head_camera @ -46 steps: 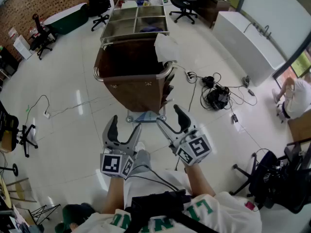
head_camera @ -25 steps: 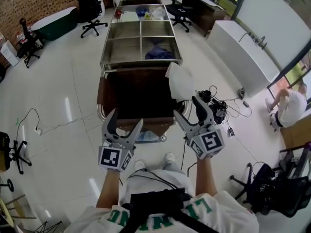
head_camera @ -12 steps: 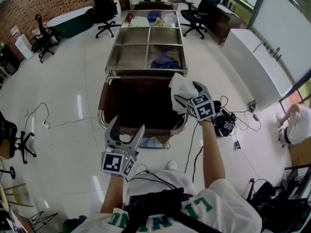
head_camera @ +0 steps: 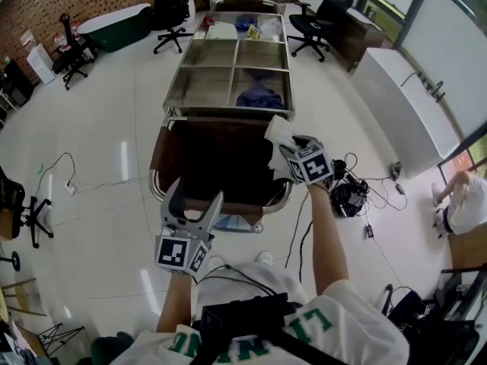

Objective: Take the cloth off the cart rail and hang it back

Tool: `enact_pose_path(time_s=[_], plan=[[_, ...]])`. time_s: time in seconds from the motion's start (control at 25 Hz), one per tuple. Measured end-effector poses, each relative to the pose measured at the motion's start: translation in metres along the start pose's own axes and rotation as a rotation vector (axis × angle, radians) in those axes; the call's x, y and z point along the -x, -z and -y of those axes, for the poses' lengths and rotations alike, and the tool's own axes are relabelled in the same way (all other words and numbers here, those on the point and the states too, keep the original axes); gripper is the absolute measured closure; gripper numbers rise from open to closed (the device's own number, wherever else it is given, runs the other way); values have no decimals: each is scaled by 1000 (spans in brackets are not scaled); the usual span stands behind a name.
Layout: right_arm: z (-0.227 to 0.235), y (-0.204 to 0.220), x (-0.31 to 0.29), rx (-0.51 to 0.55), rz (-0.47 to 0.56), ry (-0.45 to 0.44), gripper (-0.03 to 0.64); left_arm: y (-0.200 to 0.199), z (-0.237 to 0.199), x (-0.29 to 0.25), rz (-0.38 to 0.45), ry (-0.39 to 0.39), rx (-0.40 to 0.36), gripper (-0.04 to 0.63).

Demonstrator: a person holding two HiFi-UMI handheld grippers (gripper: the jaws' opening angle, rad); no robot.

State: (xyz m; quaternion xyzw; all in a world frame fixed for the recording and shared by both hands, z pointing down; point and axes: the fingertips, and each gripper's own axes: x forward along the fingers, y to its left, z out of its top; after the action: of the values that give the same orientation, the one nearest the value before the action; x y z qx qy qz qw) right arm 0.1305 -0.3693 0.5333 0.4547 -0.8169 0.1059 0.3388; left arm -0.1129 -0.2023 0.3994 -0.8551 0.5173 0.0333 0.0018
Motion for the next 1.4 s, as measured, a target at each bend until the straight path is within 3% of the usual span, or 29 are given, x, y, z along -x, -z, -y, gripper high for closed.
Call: enact_pose_path(time_s=[0.28,0.6,0.88,1.2,1.4], plan=[[-4,-29,28,-6,144,31,531,-12,4,-5,14,22,-20,233],[-22,-100,123,-88,532,-3,543,-26,-1,-9,44,36,-21,233],[-74,-134,211,19,827,43,545,-49,8,-11,100,57,-28,233],[-136,-131,220,6,830,-64,545,-49,8,-4,103,73,-29,261],[-132,-127,222,27,841,-44,545,-55,-1,1,130,48,-24,264]])
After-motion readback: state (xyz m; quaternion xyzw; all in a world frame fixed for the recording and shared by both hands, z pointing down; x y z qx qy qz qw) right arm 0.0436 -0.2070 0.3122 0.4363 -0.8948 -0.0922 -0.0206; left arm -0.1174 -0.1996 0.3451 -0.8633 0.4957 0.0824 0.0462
